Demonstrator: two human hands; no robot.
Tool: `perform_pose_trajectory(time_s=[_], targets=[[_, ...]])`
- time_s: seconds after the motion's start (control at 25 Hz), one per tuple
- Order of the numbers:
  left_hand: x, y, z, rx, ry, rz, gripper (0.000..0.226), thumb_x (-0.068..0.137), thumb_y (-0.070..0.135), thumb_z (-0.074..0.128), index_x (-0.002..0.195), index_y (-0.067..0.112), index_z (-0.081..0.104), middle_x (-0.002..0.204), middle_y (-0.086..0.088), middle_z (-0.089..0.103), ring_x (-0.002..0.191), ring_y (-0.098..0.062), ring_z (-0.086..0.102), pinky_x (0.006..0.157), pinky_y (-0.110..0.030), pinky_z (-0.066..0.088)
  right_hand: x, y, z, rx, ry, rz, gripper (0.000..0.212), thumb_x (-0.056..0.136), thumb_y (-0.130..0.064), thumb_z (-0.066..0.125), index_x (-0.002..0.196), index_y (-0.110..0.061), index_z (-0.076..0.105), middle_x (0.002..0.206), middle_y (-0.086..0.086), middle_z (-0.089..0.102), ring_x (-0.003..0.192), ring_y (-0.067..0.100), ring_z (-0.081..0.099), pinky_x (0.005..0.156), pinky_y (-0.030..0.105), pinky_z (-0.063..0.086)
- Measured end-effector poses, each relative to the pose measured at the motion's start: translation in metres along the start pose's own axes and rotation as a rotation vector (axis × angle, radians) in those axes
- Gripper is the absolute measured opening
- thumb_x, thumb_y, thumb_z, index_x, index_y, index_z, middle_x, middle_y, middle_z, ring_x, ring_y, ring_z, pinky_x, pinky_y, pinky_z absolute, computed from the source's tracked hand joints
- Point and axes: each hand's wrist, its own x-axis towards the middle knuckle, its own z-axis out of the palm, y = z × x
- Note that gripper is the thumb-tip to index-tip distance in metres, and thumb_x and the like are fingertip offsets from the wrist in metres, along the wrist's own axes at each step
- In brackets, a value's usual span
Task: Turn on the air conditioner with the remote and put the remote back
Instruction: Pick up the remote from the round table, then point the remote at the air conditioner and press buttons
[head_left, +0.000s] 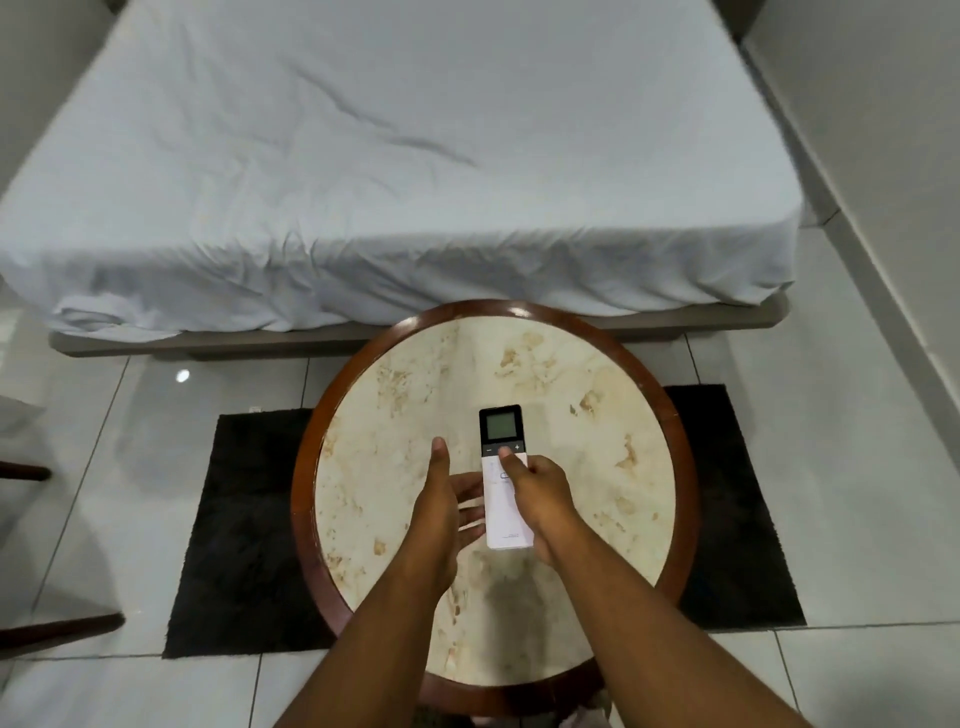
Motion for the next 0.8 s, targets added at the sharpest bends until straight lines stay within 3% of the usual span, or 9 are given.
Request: perform_pose_trajectory(time_s=[0.08,0.2,0.28,0.4,0.48,0.6,0.64,0.72,0.8], targets=[[-0.039,0.040,0.006,0.097,-0.025,0.068,0.086,0.068,0.084,0.026,0.105,0.019,0.067,0.108,-0.003,0.071,0.100,-0.028,0.065,0.097,-0.045,0.050,-0.028,-0.041,-0.018,0.019,0.021,-0.051,0.024,0.093,-0.042,0.059,0.082,-0.021,0.061,0.082,0.004,0.068,0.068,0.022,0.066,0.054,0.026,0.050],[-0.084,0.105,0.009,0.184,0.015,0.248,0.087,0.075,0.082,0.028,0.118,0.014,0.062,0.114,-0.006,0.066,0.100,-0.027,0.061,0.086,-0.040,0.050,-0.064,-0.111,-0.053,0.100,0.057,-0.129,0.028,0.093,-0.040,0.061,0.082,-0.013,0.062,0.074,0.003,0.067,0.059,0.018,0.063,0.048,0.021,0.046],[-0.122,0.160,0.018,0.235,-0.003,0.405,0.074,0.080,0.079,0.033,0.112,0.022,0.069,0.106,0.001,0.071,0.097,-0.022,0.062,0.076,-0.035,0.050,-0.095,-0.170,-0.082,0.170,0.078,-0.230,0.027,0.093,-0.037,0.061,0.086,-0.011,0.064,0.075,0.005,0.068,0.062,0.022,0.064,0.051,0.025,0.052],[-0.184,0.239,0.048,0.379,0.030,0.618,0.073,0.083,0.076,0.034,0.108,0.015,0.065,0.117,-0.005,0.066,0.105,-0.028,0.059,0.094,-0.044,0.048,-0.155,-0.258,-0.128,0.236,0.106,-0.421,0.030,0.093,-0.035,0.061,0.091,-0.005,0.064,0.086,0.018,0.071,0.076,0.034,0.068,0.073,0.046,0.058],[-0.225,0.285,0.073,0.448,0.051,0.741,0.067,0.081,0.078,0.033,0.090,0.015,0.056,0.103,-0.006,0.061,0.094,-0.026,0.056,0.090,-0.043,0.044,-0.197,-0.307,-0.159,0.277,0.113,-0.559,0.029,0.092,-0.035,0.062,0.090,-0.006,0.064,0.094,0.023,0.074,0.083,0.039,0.071,0.082,0.052,0.056],[-0.292,0.341,0.113,0.569,0.039,0.979,0.067,0.080,0.080,0.030,0.071,0.018,0.052,0.084,-0.001,0.059,0.086,-0.024,0.053,0.081,-0.040,0.041,-0.272,-0.366,-0.209,0.339,0.145,-0.758,0.032,0.091,-0.035,0.061,0.099,-0.004,0.062,0.085,0.022,0.076,0.074,0.040,0.074,0.074,0.050,0.060],[-0.314,0.356,0.127,0.614,0.044,1.083,0.072,0.080,0.081,0.028,0.075,0.015,0.057,0.088,-0.003,0.063,0.089,-0.025,0.055,0.083,-0.041,0.042,-0.297,-0.382,-0.226,0.354,0.172,-0.826,0.033,0.091,-0.034,0.060,0.100,-0.003,0.061,0.081,0.023,0.076,0.068,0.039,0.074,0.069,0.050,0.059],[-0.360,0.382,0.153,0.679,0.090,1.296,0.089,0.077,0.084,0.023,0.103,0.010,0.064,0.113,-0.010,0.066,0.105,-0.030,0.057,0.093,-0.043,0.043,-0.349,-0.409,-0.260,0.379,0.259,-0.953,0.032,0.091,-0.033,0.061,0.097,-0.002,0.059,0.084,0.027,0.074,0.068,0.041,0.073,0.068,0.055,0.058],[-0.405,0.405,0.175,0.708,0.183,1.521,0.102,0.071,0.087,0.019,0.127,0.010,0.055,0.134,-0.013,0.058,0.123,-0.033,0.050,0.102,-0.046,0.039,-0.402,-0.430,-0.293,0.404,0.323,-1.063,0.029,0.091,-0.033,0.060,0.096,-0.004,0.058,0.088,0.030,0.073,0.070,0.043,0.073,0.067,0.055,0.058]])
